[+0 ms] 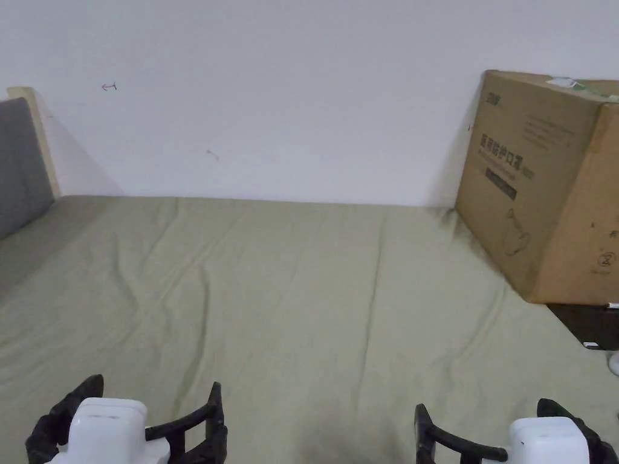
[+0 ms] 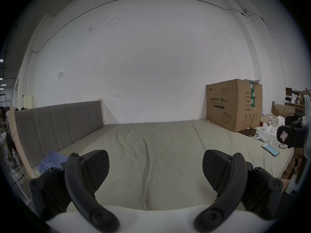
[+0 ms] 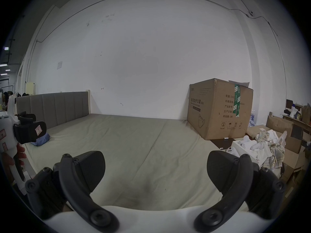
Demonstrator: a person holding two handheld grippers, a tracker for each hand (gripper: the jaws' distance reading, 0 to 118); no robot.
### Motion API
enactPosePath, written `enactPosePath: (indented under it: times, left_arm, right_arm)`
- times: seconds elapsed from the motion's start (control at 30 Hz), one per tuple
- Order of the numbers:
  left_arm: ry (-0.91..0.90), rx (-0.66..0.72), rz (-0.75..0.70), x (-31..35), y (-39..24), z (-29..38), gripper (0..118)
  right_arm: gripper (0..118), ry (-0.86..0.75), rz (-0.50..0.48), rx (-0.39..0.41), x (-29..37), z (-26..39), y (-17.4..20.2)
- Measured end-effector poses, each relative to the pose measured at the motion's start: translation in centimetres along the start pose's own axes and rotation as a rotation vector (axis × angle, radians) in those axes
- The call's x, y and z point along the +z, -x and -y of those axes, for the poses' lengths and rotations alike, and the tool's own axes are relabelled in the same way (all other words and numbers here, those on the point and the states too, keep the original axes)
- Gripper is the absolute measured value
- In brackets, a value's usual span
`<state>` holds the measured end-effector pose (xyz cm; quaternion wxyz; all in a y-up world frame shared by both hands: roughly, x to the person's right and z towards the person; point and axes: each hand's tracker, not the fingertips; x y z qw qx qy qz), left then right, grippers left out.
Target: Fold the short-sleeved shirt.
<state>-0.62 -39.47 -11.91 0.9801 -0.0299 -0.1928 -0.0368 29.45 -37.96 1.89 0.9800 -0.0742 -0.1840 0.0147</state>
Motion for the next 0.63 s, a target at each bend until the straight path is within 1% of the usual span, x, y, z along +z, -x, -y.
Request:
enactPosePath:
  times: [0.2, 0.27, 0.33, 0.43, 0.53, 0.63]
  left_arm:
    - [0.01, 0.003, -0.005, -0.2, 0.0, 0.0, 113]
    - [0.014, 0.005, -0.005, -0.3, 0.1, 0.0, 113]
    - [0.014, 0.007, -0.006, -0.3, 0.1, 0.0, 113]
    - [0.016, 0.008, -0.006, -0.4, 0.1, 0.0, 113]
    - [0.019, 0.004, -0.006, -0.5, 0.0, 0.0, 113]
    - [0.023, -0.004, -0.008, -0.6, -0.1, 0.0, 113]
  right_arm:
    - [118, 0.002, 0.001, 0.006, -0.1, 0.0, 0.2]
    - [118, -0.003, 0.006, 0.021, -0.1, 0.0, 0.4]
    - [118, -0.006, 0.043, 0.05, -0.1, 0.1, 0.8]
    - [118, 0.001, 0.034, 0.035, -0.3, 0.1, 0.6]
    - [118, -0.012, -0.014, -0.006, 0.0, 0.1, -0.2]
    - [118, 0.004, 0.026, -0.021, -0.4, 0.1, -0.3]
